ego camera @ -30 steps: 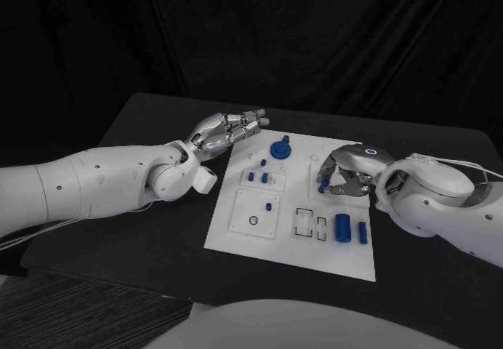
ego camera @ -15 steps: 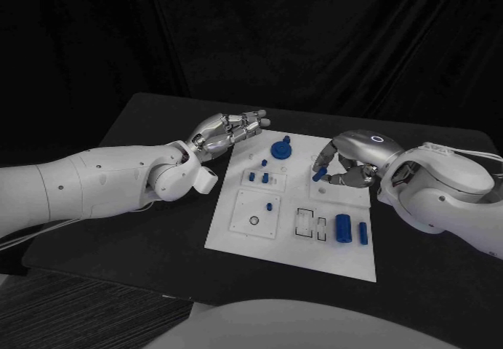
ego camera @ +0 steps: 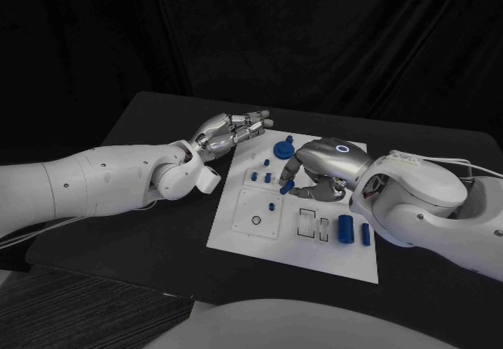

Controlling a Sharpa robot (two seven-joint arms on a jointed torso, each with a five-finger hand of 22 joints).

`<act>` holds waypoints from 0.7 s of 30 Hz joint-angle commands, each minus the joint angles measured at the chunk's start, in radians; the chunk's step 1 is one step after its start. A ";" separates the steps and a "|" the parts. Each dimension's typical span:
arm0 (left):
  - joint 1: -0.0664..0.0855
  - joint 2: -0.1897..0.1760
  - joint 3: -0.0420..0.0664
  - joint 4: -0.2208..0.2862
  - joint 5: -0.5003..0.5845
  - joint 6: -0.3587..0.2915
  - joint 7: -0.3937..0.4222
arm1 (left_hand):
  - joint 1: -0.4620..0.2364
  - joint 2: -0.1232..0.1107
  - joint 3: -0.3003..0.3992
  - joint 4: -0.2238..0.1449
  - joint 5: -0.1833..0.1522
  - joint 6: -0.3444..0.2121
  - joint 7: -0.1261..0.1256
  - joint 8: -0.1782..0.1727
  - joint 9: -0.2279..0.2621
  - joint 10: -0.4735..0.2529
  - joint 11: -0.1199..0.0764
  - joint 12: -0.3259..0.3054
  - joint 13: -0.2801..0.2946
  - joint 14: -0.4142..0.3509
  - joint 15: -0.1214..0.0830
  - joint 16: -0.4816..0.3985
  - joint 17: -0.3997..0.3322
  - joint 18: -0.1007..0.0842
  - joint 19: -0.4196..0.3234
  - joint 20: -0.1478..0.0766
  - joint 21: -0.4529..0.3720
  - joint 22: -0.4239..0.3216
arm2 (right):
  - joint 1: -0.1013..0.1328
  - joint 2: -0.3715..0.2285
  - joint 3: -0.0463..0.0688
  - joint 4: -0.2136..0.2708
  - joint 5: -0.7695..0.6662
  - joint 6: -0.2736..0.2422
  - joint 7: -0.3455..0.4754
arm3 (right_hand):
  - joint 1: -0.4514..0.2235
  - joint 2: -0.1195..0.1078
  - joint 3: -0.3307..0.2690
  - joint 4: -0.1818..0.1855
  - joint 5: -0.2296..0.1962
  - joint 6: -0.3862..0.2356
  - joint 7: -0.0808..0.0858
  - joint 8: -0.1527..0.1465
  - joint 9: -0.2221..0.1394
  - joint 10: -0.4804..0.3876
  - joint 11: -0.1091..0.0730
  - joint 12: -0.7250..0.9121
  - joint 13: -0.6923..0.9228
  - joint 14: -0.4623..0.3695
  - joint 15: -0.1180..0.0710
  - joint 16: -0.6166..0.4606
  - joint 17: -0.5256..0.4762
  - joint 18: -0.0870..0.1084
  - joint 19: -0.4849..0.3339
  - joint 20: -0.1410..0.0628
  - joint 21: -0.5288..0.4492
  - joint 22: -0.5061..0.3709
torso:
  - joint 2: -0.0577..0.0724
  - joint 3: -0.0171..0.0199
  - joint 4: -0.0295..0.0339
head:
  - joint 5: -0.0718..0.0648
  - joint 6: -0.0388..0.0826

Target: Assemble the parts on the task board

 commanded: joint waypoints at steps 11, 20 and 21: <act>-0.002 -0.013 0.001 0.012 0.005 0.008 0.033 | 0.001 -0.001 -0.010 0.006 0.008 0.003 0.000 0.001 0.009 -0.004 0.008 0.013 0.003 -0.005 0.004 -0.004 0.000 -0.022 0.009 -0.001 -0.001 0.006 | -0.035 0.090 0.001 -0.016 -0.098 0.050 -0.007 | 0.017 0.031 0.045 -0.009 -0.009 0.012 0.010 0.012 0.031 0.077 -0.019 0.013 0.027 0.030 -0.005 0.020 0.011 0.001 -0.004 -0.005 0.013 0.123 | 0.001 0.0002 -0.0001 | 0.008 0.000; -0.002 -0.018 0.001 0.019 0.005 0.010 0.031 | 0.001 -0.001 -0.010 0.006 0.009 0.001 0.000 0.001 0.008 -0.005 0.008 0.012 0.002 -0.004 0.004 -0.003 0.001 -0.022 0.009 -0.002 -0.001 0.008 | -0.061 0.136 0.001 -0.050 -0.133 0.089 -0.013 | 0.019 0.032 0.047 -0.012 -0.012 0.012 0.009 0.010 0.031 0.078 -0.020 0.012 0.028 0.030 -0.005 0.019 0.010 0.001 -0.005 -0.005 0.011 0.122 | 0.000 -0.0005 0.0010 | 0.005 0.000; -0.002 -0.018 0.001 0.018 0.005 0.011 0.031 | 0.001 -0.001 -0.010 0.006 0.009 0.001 0.000 0.001 0.008 -0.005 0.008 0.012 0.002 -0.004 0.004 -0.003 0.001 -0.022 0.009 -0.002 -0.001 0.008 | -0.064 0.141 0.001 -0.056 -0.137 0.092 -0.013 | 0.019 0.032 0.048 -0.013 -0.013 0.012 0.009 0.010 0.031 0.079 -0.020 0.012 0.028 0.030 -0.005 0.019 0.010 0.001 -0.006 -0.005 0.011 0.122 | 0.000 -0.0005 0.0001 | 0.006 0.000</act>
